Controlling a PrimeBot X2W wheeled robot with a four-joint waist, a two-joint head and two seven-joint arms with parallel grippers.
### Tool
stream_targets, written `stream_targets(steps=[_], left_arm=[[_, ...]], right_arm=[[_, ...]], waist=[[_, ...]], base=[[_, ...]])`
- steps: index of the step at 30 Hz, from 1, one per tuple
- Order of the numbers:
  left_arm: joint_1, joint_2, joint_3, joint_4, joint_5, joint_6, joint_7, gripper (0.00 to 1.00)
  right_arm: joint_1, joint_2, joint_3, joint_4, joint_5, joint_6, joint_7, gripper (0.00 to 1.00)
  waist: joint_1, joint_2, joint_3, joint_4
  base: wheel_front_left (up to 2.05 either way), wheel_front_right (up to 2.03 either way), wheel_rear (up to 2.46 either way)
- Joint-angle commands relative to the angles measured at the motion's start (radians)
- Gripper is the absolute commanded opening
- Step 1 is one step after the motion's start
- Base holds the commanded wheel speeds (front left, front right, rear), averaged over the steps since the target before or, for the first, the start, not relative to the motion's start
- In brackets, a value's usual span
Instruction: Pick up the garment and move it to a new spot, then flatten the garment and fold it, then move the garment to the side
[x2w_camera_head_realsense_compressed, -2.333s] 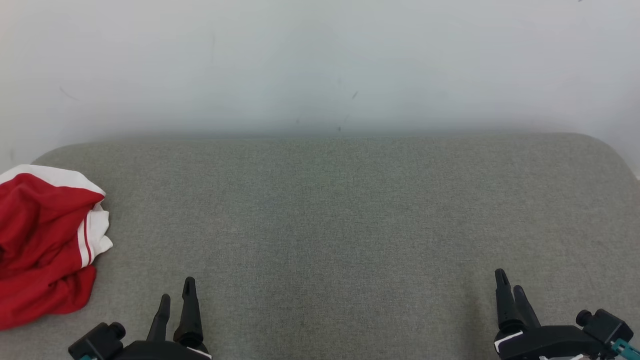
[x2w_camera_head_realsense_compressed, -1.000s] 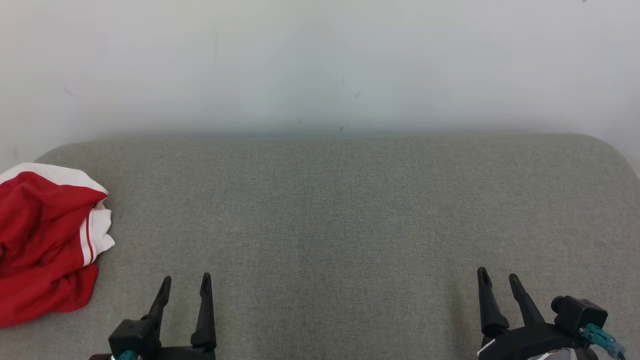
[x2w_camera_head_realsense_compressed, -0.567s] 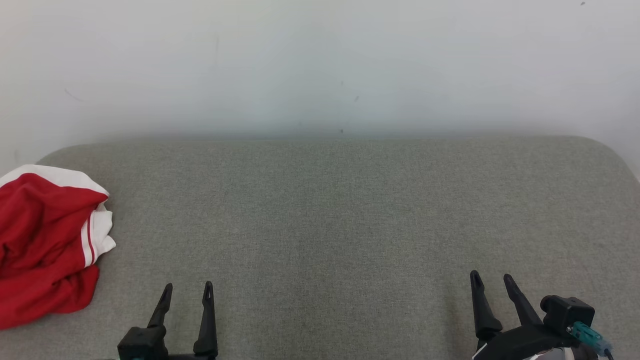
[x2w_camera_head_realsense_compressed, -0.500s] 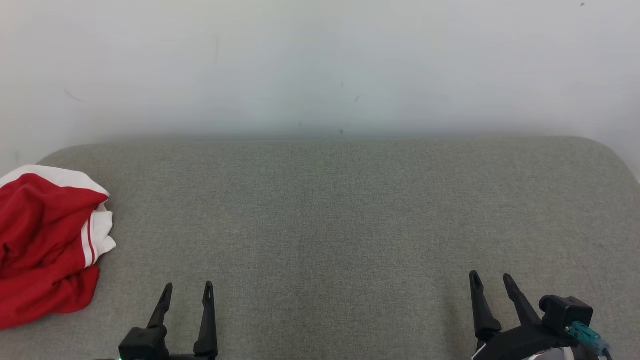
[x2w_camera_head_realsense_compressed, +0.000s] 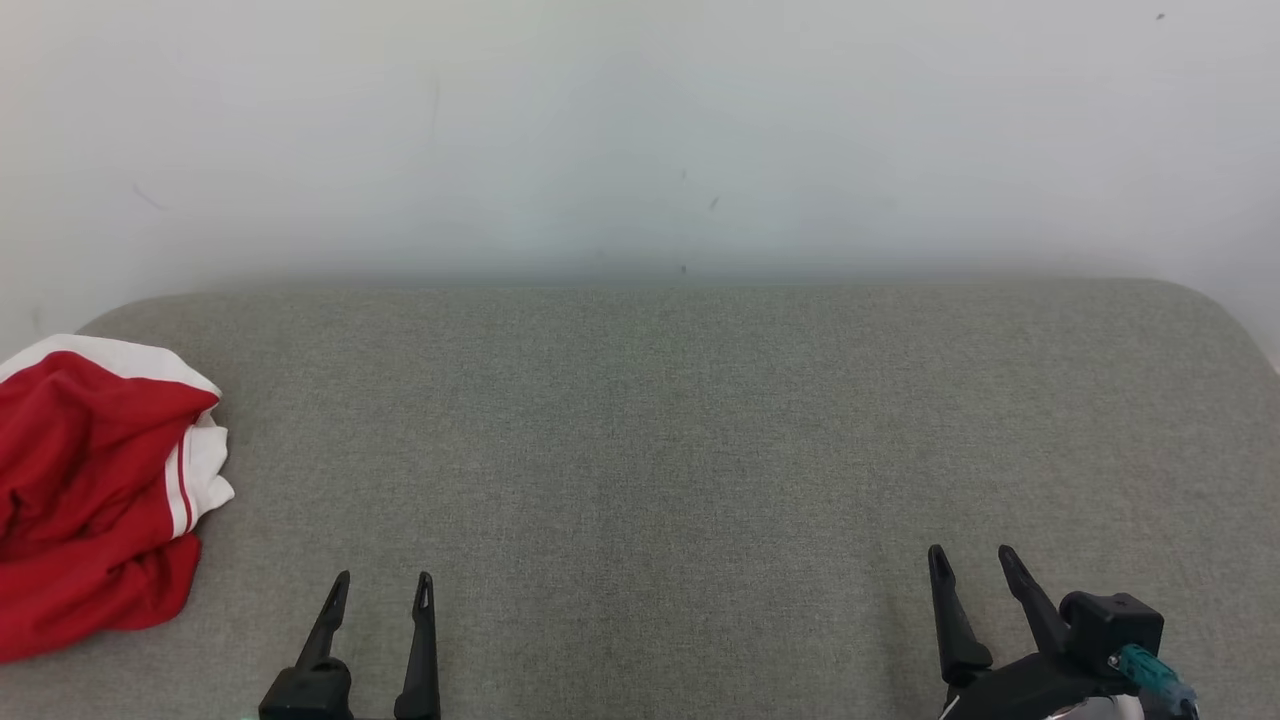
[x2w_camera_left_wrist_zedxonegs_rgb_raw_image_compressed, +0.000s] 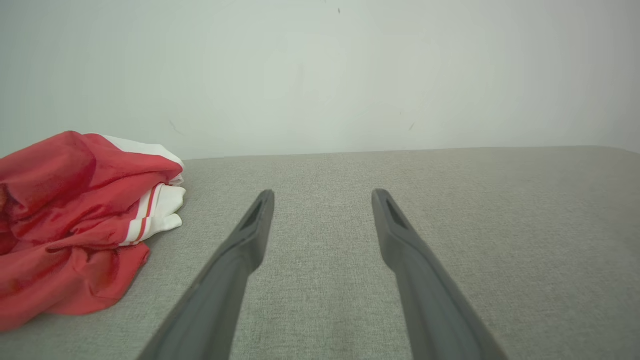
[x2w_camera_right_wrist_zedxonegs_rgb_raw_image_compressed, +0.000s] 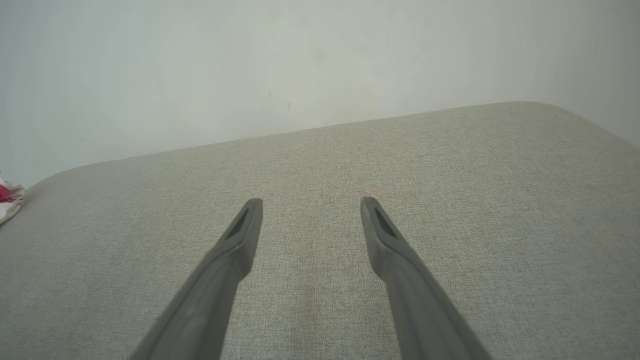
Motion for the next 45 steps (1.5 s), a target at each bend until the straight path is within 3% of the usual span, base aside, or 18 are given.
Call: stream_targets(steps=[1, 7, 25, 29, 45], left_arm=[[0.008, -0.003, -0.001, -0.003, 0.018, 0.000, -0.007, 1.00], [0.012, -0.008, 0.000, 0.000, 0.060, 0.000, -0.018, 1.00], [0.006, -0.022, 0.014, 0.004, 0.044, -0.002, -0.016, 1.00], [0.011, -0.026, 0.017, 0.011, 0.036, -0.007, -0.016, 1.00], [0.029, -0.007, 0.053, 0.027, 0.041, -0.021, -0.016, 1.00]], right_arm=[[0.004, -0.005, 0.004, 0.003, -0.018, -0.002, -0.005, 1.00], [0.004, -0.005, 0.008, 0.005, -0.057, -0.002, -0.011, 1.00], [0.010, -0.004, -0.004, 0.011, -0.047, -0.002, -0.017, 1.00], [0.015, -0.004, -0.006, 0.014, -0.039, -0.002, -0.021, 1.00], [0.020, -0.004, 0.023, 0.052, 0.007, -0.002, -0.047, 1.00]], waist=[[0.0000, 0.0000, 0.000, 0.000], [0.0000, 0.0000, -0.001, 0.002], [0.0000, 0.0000, 0.001, 0.032], [0.0000, 0.0000, 0.000, 0.081], [0.0000, 0.0000, -0.020, 0.386]], base=[[0.00, 0.00, 0.00], [0.00, 0.00, 0.00], [0.00, 0.00, 0.00], [0.00, 0.00, 0.00], [0.00, 0.00, 0.00]])
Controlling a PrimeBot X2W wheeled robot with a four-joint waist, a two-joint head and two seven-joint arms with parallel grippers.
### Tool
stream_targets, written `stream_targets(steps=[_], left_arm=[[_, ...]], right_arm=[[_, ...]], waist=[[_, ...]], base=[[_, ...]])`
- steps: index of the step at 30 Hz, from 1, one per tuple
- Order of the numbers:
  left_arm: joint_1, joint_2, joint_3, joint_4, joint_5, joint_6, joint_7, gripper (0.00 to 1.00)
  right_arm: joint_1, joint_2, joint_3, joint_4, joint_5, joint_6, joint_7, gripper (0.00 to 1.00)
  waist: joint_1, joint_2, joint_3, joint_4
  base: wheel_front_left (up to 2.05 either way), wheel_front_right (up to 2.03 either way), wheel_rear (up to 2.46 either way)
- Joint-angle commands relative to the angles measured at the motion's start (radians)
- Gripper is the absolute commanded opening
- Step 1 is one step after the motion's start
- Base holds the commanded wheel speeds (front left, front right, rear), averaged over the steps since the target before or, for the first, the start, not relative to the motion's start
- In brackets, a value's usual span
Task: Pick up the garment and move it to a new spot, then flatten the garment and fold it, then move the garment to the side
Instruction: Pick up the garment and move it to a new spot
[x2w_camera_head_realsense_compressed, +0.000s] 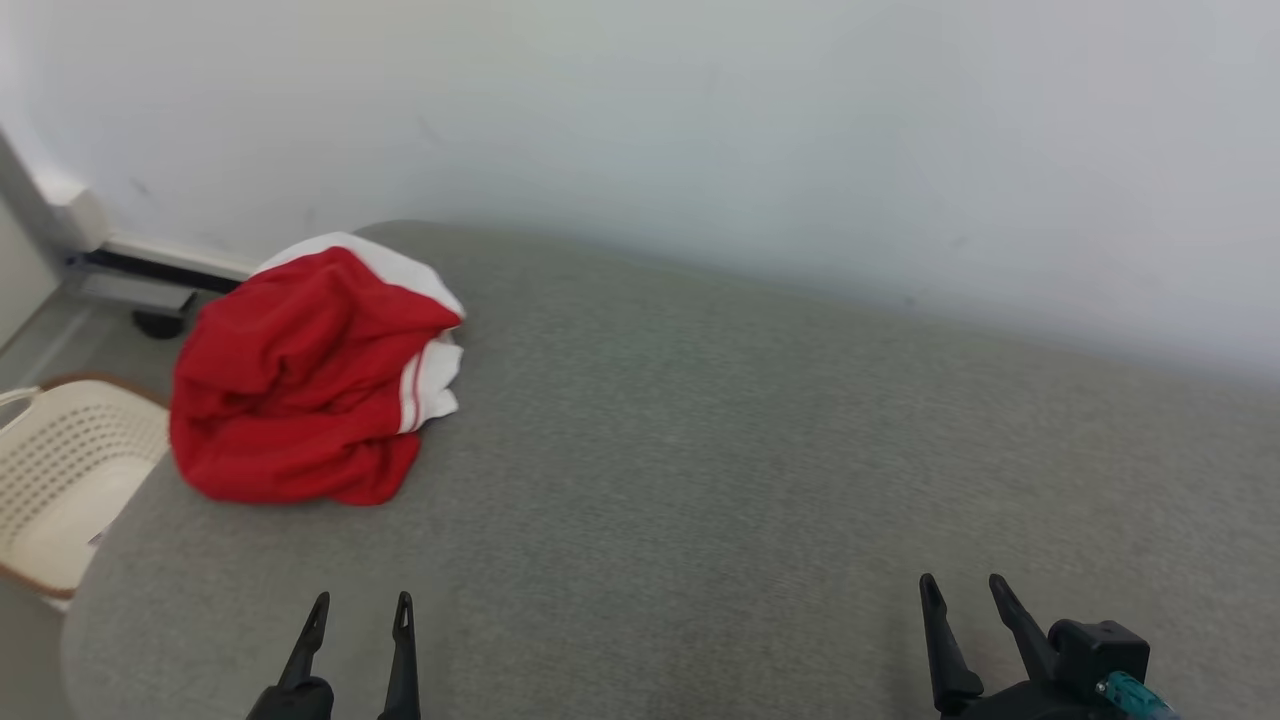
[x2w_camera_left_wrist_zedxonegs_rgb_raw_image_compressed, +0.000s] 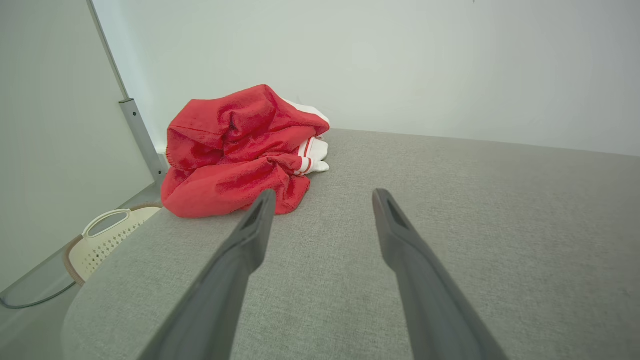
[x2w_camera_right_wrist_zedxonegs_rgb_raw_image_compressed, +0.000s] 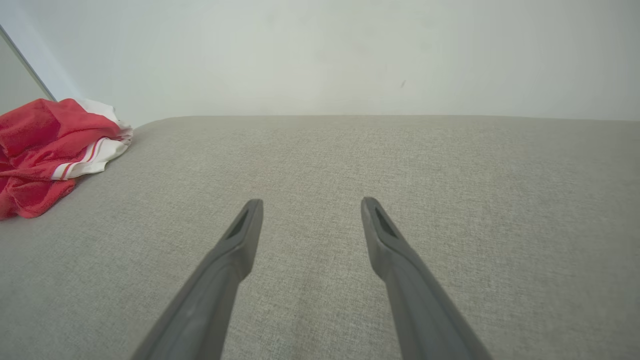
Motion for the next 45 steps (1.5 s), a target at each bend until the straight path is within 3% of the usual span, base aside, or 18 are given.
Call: stream_targets(steps=[1, 7, 23, 32, 35, 45], left_arm=[[0.009, 0.004, 0.004, 0.001, 0.006, -0.001, -0.003, 1.00], [0.020, 0.010, 0.018, -0.007, 0.000, 0.003, -0.003, 1.00], [0.062, 0.000, 0.066, -0.052, -0.019, 0.018, -0.003, 1.00], [-0.158, 0.047, 0.041, 0.117, -0.031, -0.047, 0.042, 1.00], [-0.285, 0.066, 0.029, 0.207, -0.036, -0.069, 0.081, 1.00], [-0.631, 0.157, 0.052, 0.436, -0.070, -0.094, 0.176, 1.00]], right_arm=[[0.001, -0.002, 0.004, 0.004, 0.013, -0.002, -0.008, 1.00], [-0.017, -0.002, 0.030, 0.021, 0.022, -0.002, -0.015, 1.00], [-0.080, -0.002, 0.105, 0.059, 0.024, -0.002, -0.016, 1.00], [-0.043, -0.003, 0.090, 0.051, 0.000, -0.002, 0.003, 1.00], [-0.017, -0.002, 0.074, 0.023, -0.022, -0.002, 0.020, 1.00], [0.001, -0.003, 0.082, -0.223, -0.143, -0.002, 0.171, 1.00]], waist=[[0.0000, 0.0000, -0.010, 0.104], [0.0000, 0.0000, -0.006, 0.180], [0.0000, 0.0000, 0.021, 0.199], [0.0000, 0.0000, 0.024, 0.192], [0.0000, 0.0000, 0.039, 0.177], [0.0000, 0.0000, 0.234, -0.014]], base=[[0.00, 0.00, 0.00], [0.00, 0.00, 0.00], [0.00, 0.00, 0.00], [0.00, 0.00, 0.00], [0.00, 0.00, 0.00], [0.00, 0.00, 0.00]])
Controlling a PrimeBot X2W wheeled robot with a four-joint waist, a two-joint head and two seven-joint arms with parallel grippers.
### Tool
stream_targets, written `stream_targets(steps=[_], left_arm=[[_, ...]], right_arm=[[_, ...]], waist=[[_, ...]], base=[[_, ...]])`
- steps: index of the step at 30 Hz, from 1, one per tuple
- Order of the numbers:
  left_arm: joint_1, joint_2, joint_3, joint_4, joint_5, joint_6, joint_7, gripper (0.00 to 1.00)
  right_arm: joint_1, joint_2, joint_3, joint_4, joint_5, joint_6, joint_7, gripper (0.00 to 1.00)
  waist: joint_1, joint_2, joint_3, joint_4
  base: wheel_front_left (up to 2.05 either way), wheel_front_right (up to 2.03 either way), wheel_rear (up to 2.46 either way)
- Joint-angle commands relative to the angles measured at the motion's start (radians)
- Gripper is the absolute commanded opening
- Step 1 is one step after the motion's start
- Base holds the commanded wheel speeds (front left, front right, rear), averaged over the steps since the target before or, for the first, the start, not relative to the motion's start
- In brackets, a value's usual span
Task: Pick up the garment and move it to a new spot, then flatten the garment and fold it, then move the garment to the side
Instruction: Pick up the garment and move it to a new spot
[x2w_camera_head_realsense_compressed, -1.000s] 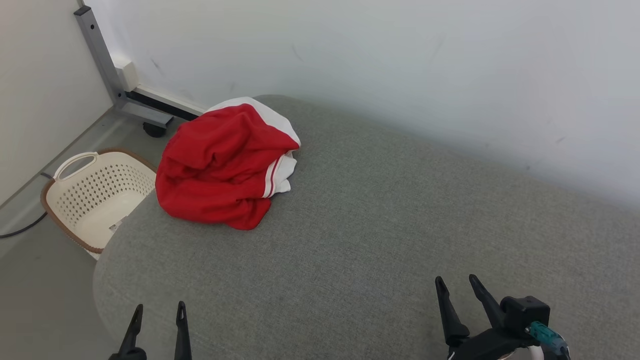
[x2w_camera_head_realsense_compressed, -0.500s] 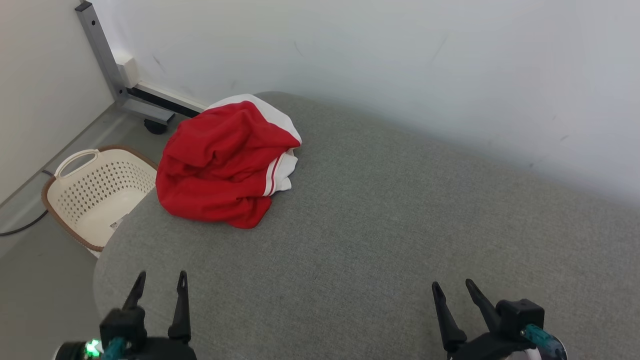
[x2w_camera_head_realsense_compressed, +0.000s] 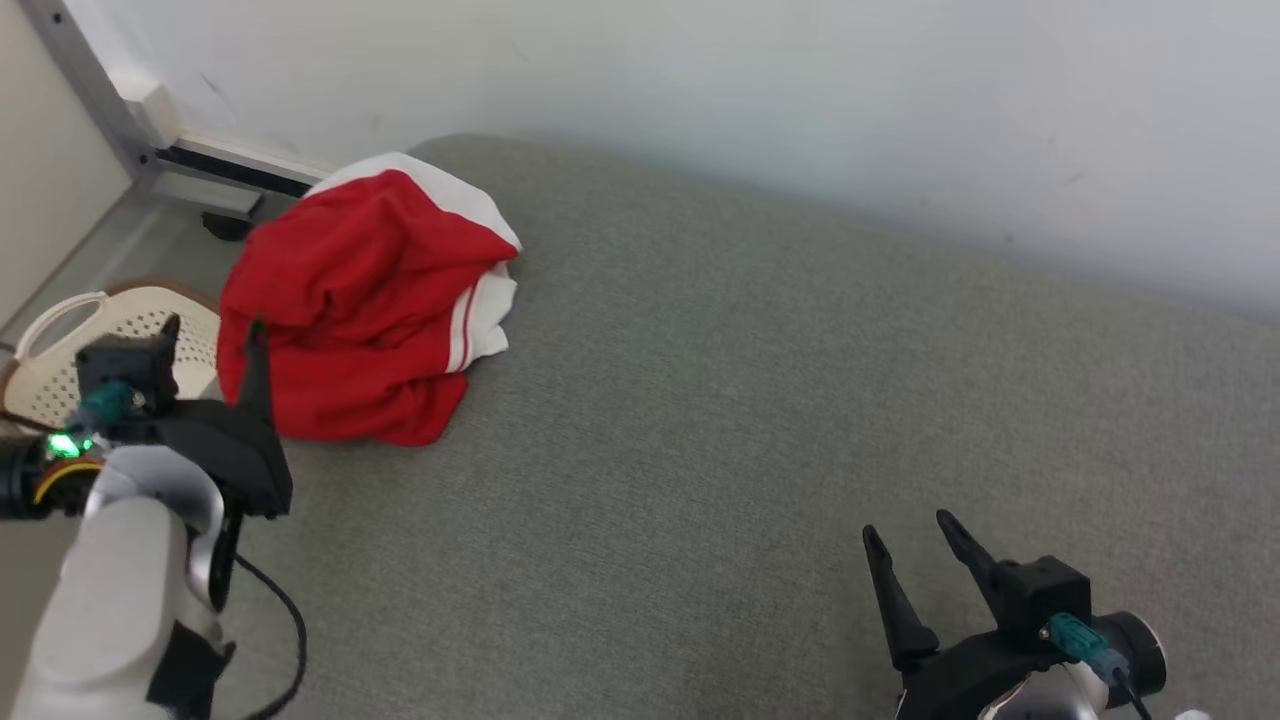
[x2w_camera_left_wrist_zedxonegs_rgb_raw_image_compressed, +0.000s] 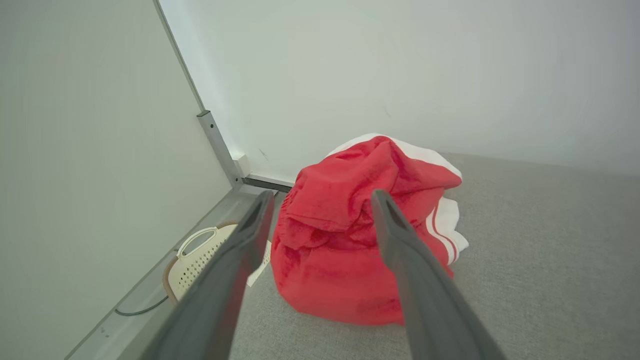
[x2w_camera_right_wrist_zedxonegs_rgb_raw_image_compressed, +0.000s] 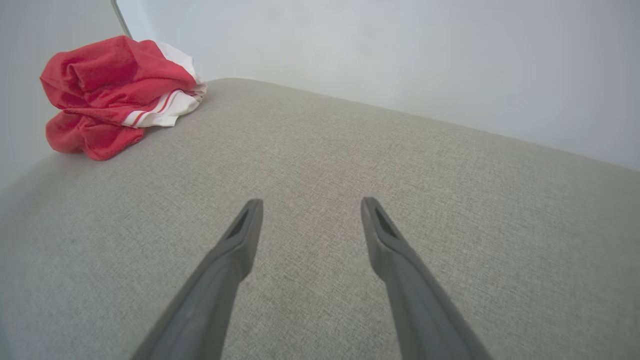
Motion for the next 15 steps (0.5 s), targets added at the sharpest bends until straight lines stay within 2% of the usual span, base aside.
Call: stream_targets(steps=[1, 8, 15], left_arm=[[-0.033, 0.006, 0.002, 0.017, -0.008, -0.004, 0.007, 1.00], [-0.183, 0.061, 0.011, 0.141, -0.029, -0.013, 0.055, 1.00], [-0.265, 0.125, 0.036, 0.235, -0.031, 0.050, 0.076, 1.00]], right_arm=[[0.003, -0.004, -0.001, -0.025, -0.011, -0.002, 0.014, 1.00], [0.029, -0.003, -0.005, -0.212, -0.053, -0.002, 0.095, 1.00], [0.073, -0.003, -0.020, -0.321, -0.062, -0.002, 0.133, 1.00]], waist=[[0.0000, 0.0000, 0.144, -0.133], [0.0000, 0.0000, 0.283, -0.200], [0.0000, 0.0000, 0.379, -0.235]], base=[[0.00, 0.00, 0.00], [0.00, 0.00, 0.00], [0.00, 0.00, 0.00]])
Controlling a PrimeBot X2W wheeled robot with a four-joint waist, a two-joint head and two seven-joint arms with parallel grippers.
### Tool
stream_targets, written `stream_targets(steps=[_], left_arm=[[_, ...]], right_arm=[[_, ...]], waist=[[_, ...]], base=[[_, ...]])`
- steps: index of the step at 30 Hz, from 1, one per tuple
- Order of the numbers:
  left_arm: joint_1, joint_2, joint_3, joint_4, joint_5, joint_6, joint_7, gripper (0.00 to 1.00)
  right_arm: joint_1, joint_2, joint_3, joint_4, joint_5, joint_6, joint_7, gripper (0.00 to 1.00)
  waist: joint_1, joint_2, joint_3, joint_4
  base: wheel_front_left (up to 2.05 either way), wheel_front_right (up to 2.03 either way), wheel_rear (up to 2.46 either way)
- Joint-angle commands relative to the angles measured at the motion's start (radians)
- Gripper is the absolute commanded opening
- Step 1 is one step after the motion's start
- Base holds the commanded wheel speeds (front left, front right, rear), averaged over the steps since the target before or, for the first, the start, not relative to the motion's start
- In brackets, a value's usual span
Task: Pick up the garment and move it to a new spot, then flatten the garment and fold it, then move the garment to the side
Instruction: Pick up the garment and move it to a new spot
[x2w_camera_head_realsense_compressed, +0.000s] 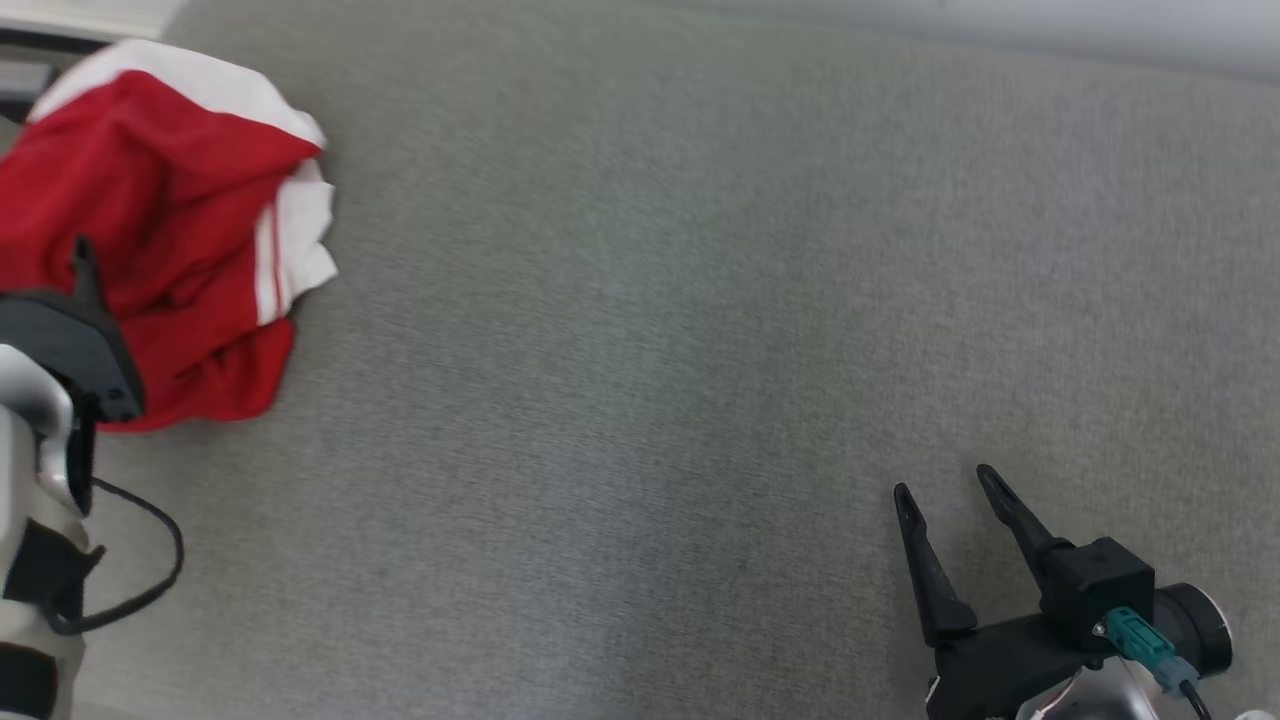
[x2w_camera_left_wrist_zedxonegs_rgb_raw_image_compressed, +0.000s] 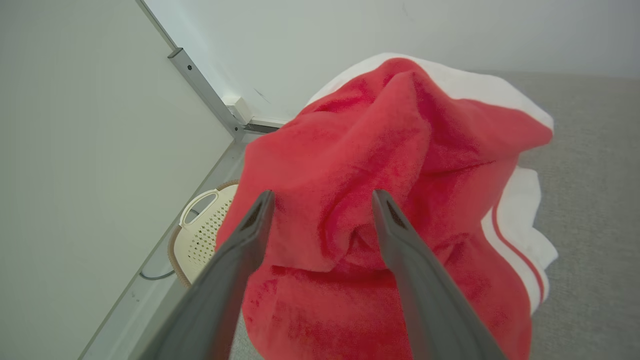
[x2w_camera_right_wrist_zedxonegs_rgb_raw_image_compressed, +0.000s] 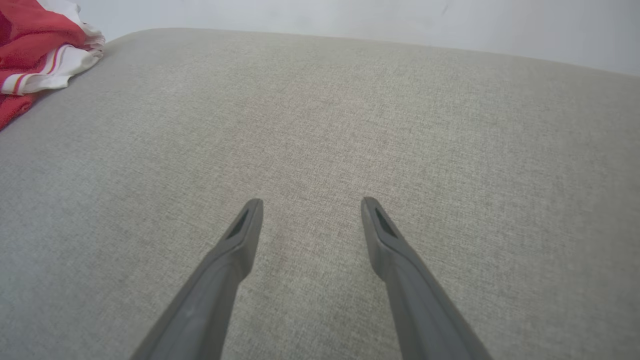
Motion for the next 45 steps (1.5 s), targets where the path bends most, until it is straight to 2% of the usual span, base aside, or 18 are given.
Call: stream_targets(steps=[1, 8, 9, 10, 11, 16, 19, 26, 30, 35, 45], left_arm=[[-0.021, 0.006, 0.007, 0.013, -0.013, 0.011, 0.003, 1.00], [-0.062, -0.001, 0.038, 0.070, -0.036, 0.077, 0.005, 1.00], [-0.064, -0.005, 0.033, 0.076, -0.030, 0.088, 0.001, 0.75], [-0.063, -0.010, 0.026, 0.078, -0.023, 0.099, -0.008, 0.44], [-0.062, -0.012, 0.021, 0.079, -0.018, 0.107, -0.016, 0.00], [-0.023, -0.027, 0.006, 0.082, -0.005, 0.156, -0.048, 0.00], [0.004, -0.012, -0.006, 0.065, 0.011, 0.185, -0.071, 0.00], [-0.002, 0.031, -0.033, -0.041, 0.030, 0.176, -0.047, 0.00], [0.010, 0.038, -0.068, -0.151, 0.049, 0.145, -0.041, 0.00], [0.003, -0.005, -0.124, -0.312, 0.045, 0.084, -0.027, 0.00], [0.049, -0.200, -0.237, -0.546, -0.033, 0.001, -0.018, 0.00]], right_arm=[[0.010, -0.001, -0.004, -0.014, -0.007, -0.002, 0.005, 1.00], [0.021, -0.001, -0.019, -0.053, -0.011, -0.002, 0.013, 1.00], [0.018, -0.001, -0.021, -0.053, -0.007, -0.002, 0.014, 1.00], [0.016, -0.001, -0.022, -0.050, -0.002, -0.002, 0.013, 1.00], [0.016, -0.001, -0.021, -0.045, 0.002, -0.002, 0.012, 1.00], [0.006, -0.002, -0.002, -0.008, 0.030, -0.002, -0.007, 1.00], [-0.005, -0.001, 0.017, 0.039, 0.058, -0.002, -0.032, 1.00], [-0.004, -0.001, 0.046, 0.161, 0.139, -0.002, -0.097, 1.00], [0.011, -0.001, 0.043, 0.230, 0.186, -0.002, -0.134, 1.00], [0.007, -0.001, 0.013, 0.288, 0.210, -0.002, -0.171, 1.00], [-0.044, -0.002, -0.015, 0.334, 0.216, -0.002, -0.203, 1.00]], waist=[[-0.0003, -0.0002, 0.114, -0.084], [-0.0003, -0.0002, 0.149, -0.087], [-0.0003, -0.0002, 0.147, -0.086], [-0.0003, -0.0002, 0.143, -0.086], [-0.0003, -0.0002, 0.138, -0.085], [-0.0003, -0.0002, 0.078, -0.084], [-0.0003, -0.0002, 0.004, -0.090], [-0.0003, -0.0002, -0.173, -0.104], [-0.0003, -0.0002, -0.282, -0.127], [-0.0003, -0.0002, -0.367, -0.181], [-0.0003, -0.0002, -0.365, -0.345]], base=[[0.00, 0.00, 0.00], [0.00, 0.00, 0.00], [0.00, 0.00, 0.00], [0.00, 0.00, 0.00], [0.00, 0.00, 0.00], [0.00, 0.00, 0.00], [0.00, 0.00, 0.00], [0.00, 0.00, 0.00], [0.00, 0.00, 0.00], [0.00, 0.00, 0.00], [0.00, 0.00, 0.00]])
